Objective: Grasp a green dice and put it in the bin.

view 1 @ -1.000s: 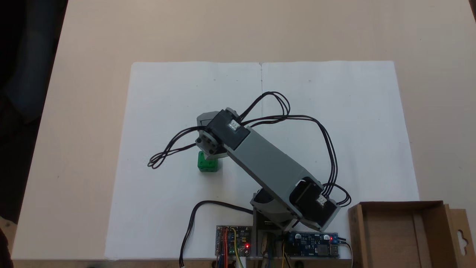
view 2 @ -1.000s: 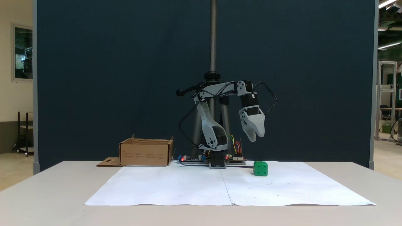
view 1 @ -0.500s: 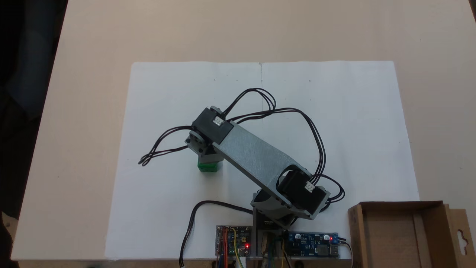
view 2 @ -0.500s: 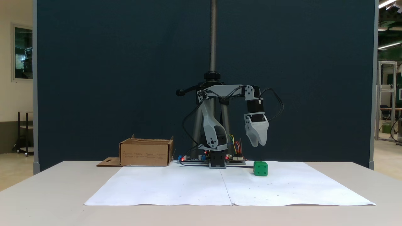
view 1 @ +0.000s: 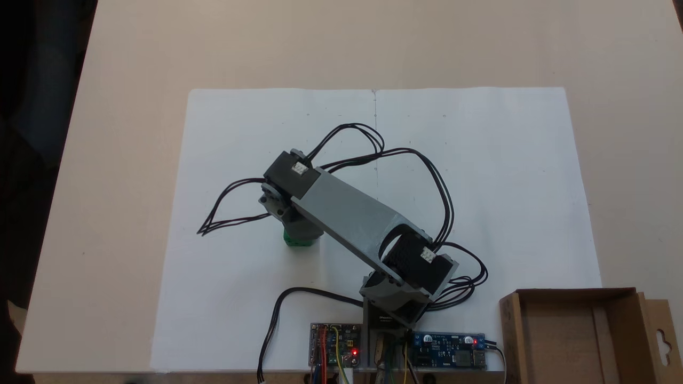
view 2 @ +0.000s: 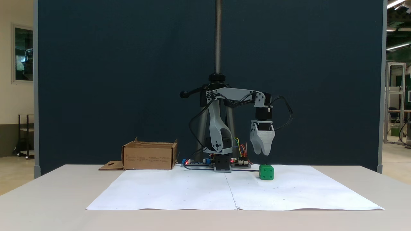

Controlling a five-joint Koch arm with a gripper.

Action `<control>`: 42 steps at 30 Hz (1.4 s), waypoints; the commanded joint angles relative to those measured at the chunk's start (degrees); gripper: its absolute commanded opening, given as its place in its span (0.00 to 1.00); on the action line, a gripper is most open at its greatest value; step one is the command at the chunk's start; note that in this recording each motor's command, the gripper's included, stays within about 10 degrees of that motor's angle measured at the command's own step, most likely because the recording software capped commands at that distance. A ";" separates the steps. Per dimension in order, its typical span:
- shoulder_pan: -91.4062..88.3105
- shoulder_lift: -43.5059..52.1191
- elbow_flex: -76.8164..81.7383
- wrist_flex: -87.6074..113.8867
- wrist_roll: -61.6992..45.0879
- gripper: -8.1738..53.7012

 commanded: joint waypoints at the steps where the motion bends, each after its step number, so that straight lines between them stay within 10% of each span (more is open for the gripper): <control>1: -0.53 0.62 -2.55 4.48 4.83 0.87; 42: -8.17 -12.04 -0.62 -5.54 20.21 0.79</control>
